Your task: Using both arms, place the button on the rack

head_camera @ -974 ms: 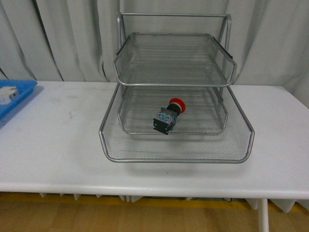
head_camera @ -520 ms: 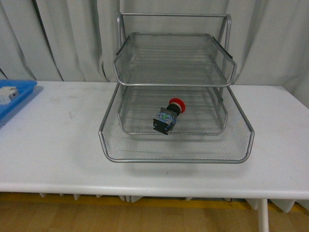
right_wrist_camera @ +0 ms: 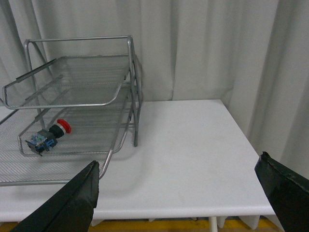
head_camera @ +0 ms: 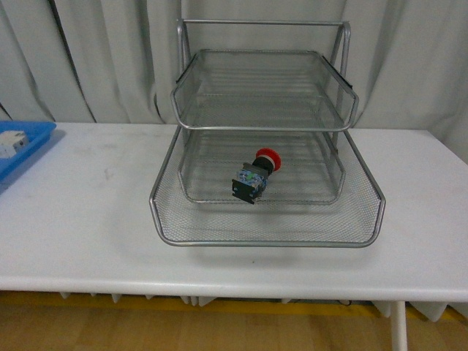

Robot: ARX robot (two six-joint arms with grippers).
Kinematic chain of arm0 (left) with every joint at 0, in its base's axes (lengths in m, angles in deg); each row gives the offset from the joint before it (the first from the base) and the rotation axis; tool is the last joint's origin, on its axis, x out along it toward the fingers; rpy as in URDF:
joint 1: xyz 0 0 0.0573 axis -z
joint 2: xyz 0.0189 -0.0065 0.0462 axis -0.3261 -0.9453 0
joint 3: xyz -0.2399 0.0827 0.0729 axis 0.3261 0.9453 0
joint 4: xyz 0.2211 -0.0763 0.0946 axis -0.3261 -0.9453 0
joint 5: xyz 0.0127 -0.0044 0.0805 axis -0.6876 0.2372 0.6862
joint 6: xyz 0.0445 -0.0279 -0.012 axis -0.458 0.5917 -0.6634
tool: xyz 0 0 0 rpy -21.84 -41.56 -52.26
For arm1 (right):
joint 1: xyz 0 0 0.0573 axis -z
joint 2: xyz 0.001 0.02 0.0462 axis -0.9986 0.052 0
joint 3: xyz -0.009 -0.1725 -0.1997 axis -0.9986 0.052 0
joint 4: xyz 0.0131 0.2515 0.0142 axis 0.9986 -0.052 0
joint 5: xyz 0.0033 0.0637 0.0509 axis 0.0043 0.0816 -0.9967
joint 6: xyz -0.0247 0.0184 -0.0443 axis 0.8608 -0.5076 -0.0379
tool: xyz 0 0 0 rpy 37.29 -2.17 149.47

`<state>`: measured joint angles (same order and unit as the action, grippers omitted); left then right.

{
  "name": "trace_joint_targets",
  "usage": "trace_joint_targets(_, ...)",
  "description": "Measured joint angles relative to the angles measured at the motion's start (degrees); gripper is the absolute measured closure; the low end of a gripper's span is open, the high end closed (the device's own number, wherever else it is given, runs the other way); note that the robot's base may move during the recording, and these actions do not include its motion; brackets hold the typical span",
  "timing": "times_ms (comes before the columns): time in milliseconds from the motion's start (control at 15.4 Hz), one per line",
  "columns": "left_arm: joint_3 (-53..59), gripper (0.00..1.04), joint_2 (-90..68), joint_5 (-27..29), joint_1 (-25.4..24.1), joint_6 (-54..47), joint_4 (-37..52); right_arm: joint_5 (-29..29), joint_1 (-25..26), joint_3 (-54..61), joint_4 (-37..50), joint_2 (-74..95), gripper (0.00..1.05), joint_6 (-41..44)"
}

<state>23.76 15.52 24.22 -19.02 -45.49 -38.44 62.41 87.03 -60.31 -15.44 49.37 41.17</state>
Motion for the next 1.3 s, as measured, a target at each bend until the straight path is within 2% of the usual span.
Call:
trace_joint_targets(65,0.0,1.03,0.0,0.0,0.0,0.07,-0.2,-0.02,0.0,0.0,0.02,0.0,0.06,0.0)
trace_joint_targets(130,0.0,0.93,0.0,0.0,0.0,0.09,-0.15,-0.02,0.0,0.0,0.02,-0.02,0.06,0.0)
trace_joint_targets(325,0.0,0.51,0.0,0.0,0.0,0.09,-0.15,-0.02,0.0,0.0,0.02,0.0,0.06,-0.02)
trace_joint_targets(455,0.0,0.33,0.0,0.0,0.0,0.09,-0.15,-0.61,0.15,-0.04,-0.46,0.09,0.06,-0.13)
trace_joint_targets(520,0.0,0.24,0.0,0.02,0.0,0.09,-0.15,-5.22,1.7,-0.66,-1.16,2.32,0.06,-0.44)
trace_joint_targets(650,0.0,0.05,0.0,0.0,0.0,0.02,-0.15,-7.54,0.09,-3.58,9.57,15.54,0.06,-1.22)
trace_joint_targets(715,0.0,0.07,0.0,0.0,0.0,0.04,-0.15,-7.56,-1.79,-5.49,16.31,21.97,0.06,-1.77)
trace_joint_targets(845,0.0,0.07,0.0,0.0,0.0,0.07,-0.15,-7.3,-6.54,-15.02,33.83,45.83,0.06,-6.29)
trace_joint_targets(910,0.0,0.07,0.0,0.0,0.0,0.09,-0.15,-6.93,-7.91,-18.75,36.57,53.09,0.06,-8.09)
trace_joint_targets(1039,0.0,0.07,0.0,0.0,0.0,0.07,-0.15,-5.88,-11.5,-27.61,35.21,67.76,0.06,-11.28)
trace_joint_targets(1234,0.0,0.07,0.0,0.0,0.0,0.07,-0.15,-5.97,-16.92,-39.91,26.58,84.43,0.06,-15.52)
trace_joint_targets(1299,0.0,0.07,0.0,0.0,0.0,0.09,-0.15,-6.75,-18.34,-43.67,23.37,87.97,0.15,-17.03)
